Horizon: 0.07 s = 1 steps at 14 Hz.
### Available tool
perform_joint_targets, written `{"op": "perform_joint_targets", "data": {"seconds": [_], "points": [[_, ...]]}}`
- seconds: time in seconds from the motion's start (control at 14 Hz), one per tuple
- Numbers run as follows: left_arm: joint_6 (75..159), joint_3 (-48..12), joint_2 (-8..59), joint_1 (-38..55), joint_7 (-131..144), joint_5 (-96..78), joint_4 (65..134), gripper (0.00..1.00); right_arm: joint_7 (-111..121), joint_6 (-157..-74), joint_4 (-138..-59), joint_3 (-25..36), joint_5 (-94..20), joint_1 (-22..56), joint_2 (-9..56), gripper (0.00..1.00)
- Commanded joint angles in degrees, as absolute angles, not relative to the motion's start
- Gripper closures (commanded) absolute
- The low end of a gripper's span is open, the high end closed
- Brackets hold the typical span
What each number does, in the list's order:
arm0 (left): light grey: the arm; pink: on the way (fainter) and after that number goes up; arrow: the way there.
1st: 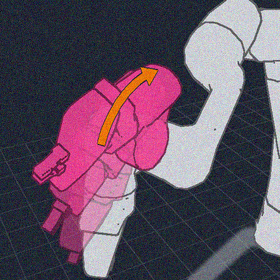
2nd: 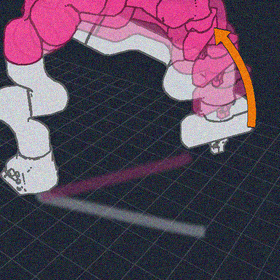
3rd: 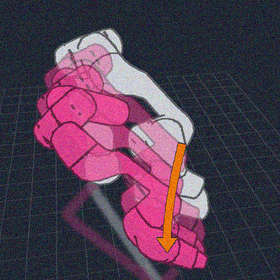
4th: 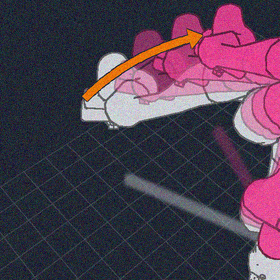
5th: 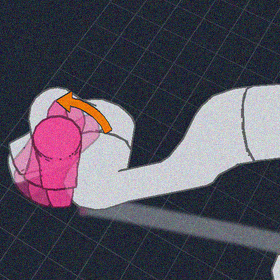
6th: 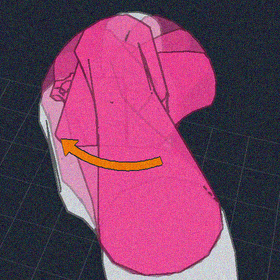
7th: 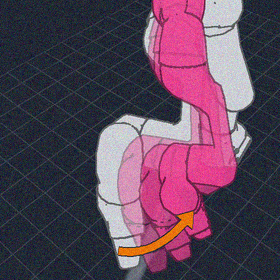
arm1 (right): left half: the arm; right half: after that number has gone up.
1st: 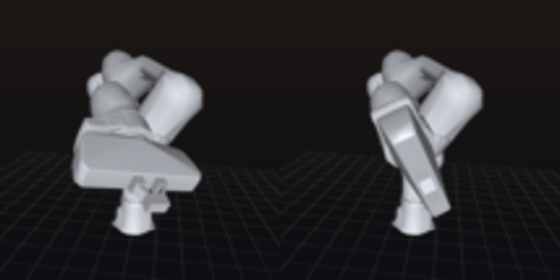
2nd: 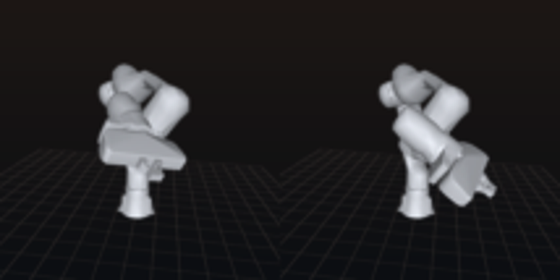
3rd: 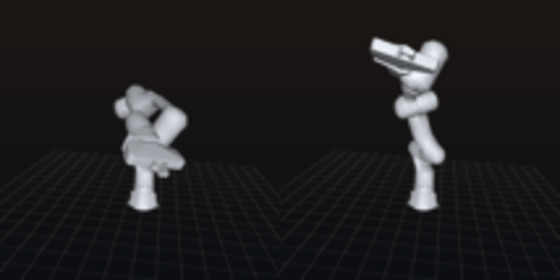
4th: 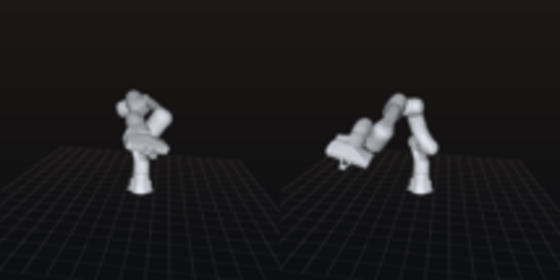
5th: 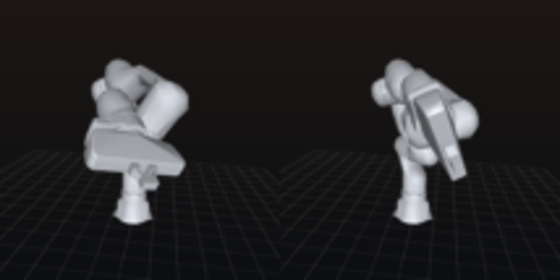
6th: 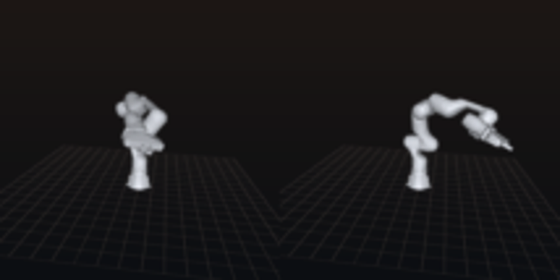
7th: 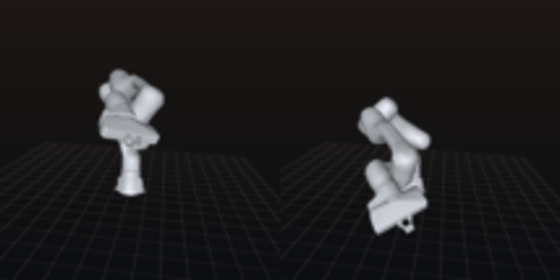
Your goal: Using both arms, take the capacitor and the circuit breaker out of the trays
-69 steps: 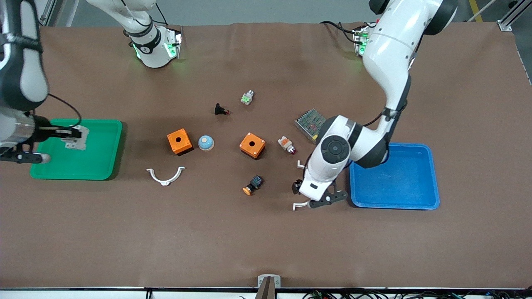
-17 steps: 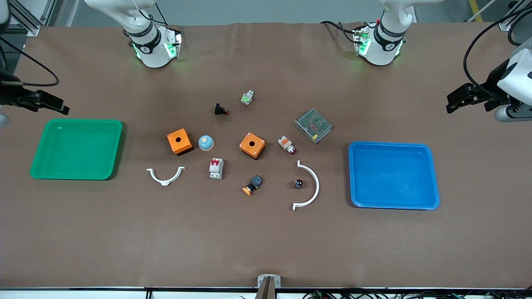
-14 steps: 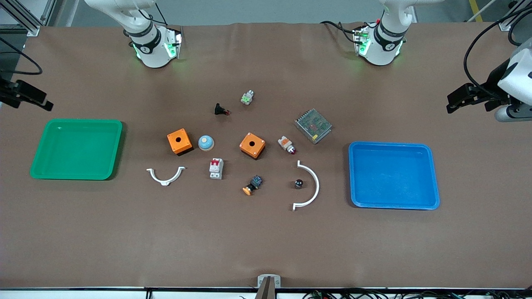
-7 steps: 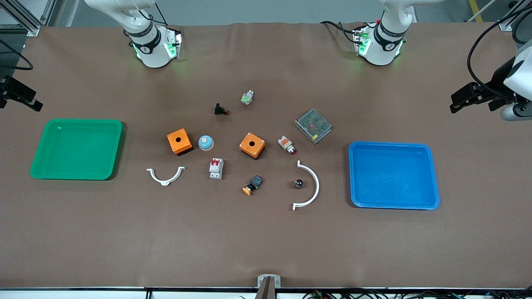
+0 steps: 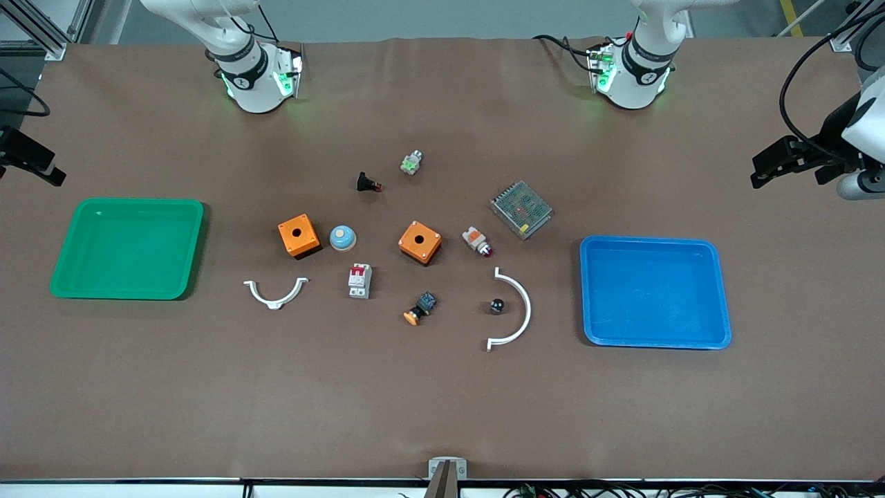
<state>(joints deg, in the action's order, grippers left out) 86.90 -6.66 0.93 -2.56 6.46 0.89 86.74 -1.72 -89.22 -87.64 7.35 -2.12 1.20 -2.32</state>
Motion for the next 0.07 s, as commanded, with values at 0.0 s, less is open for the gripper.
{"op": "perform_joint_targets", "data": {"seconds": [0.0], "points": [[86.66,-6.86,0.79,-2.9,5.89,0.62,86.13,0.0,-2.64,-88.86,-86.13,7.12,-1.58,0.97,-1.58,0.0]]}}
